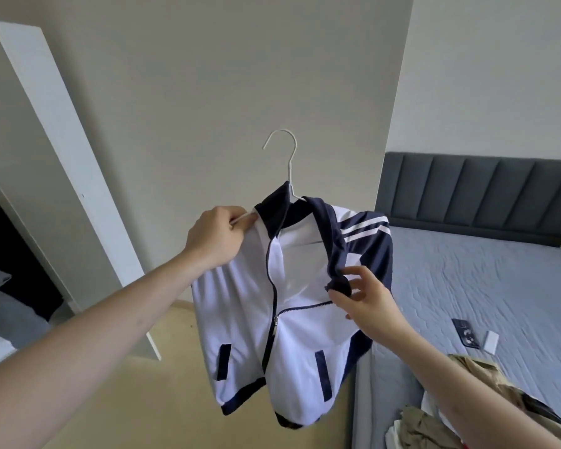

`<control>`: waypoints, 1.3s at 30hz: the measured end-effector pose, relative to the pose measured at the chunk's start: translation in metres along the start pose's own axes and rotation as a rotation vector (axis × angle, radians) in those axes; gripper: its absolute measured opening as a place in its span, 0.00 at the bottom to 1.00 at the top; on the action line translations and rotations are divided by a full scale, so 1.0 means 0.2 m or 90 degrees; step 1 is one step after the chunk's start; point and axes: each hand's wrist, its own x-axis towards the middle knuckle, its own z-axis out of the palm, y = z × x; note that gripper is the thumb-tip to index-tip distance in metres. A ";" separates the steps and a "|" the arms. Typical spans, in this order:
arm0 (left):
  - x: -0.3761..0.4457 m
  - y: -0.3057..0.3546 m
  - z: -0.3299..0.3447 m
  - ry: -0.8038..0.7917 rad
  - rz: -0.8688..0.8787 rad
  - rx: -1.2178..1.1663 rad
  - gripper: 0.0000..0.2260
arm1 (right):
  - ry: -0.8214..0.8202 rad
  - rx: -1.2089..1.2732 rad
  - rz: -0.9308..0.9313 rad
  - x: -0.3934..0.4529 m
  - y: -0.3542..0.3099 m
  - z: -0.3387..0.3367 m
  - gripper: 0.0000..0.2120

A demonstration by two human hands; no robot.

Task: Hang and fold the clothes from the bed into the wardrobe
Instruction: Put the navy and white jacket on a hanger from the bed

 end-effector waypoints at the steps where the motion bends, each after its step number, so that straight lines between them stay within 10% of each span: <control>1: -0.01 0.02 0.00 -0.004 0.006 -0.016 0.22 | 0.014 0.021 0.006 -0.01 0.03 0.02 0.18; 8: -0.05 0.19 0.10 -0.063 0.074 -0.153 0.23 | 0.172 0.095 -0.023 -0.04 0.17 -0.07 0.04; 27: -0.61 0.99 1.33 -0.409 0.055 -0.410 0.25 | 0.526 0.035 0.078 -0.59 0.69 -1.03 0.13; 39: -0.99 1.08 2.17 -0.551 -0.229 -0.559 0.25 | 0.432 0.029 0.240 -0.69 1.41 -1.22 0.18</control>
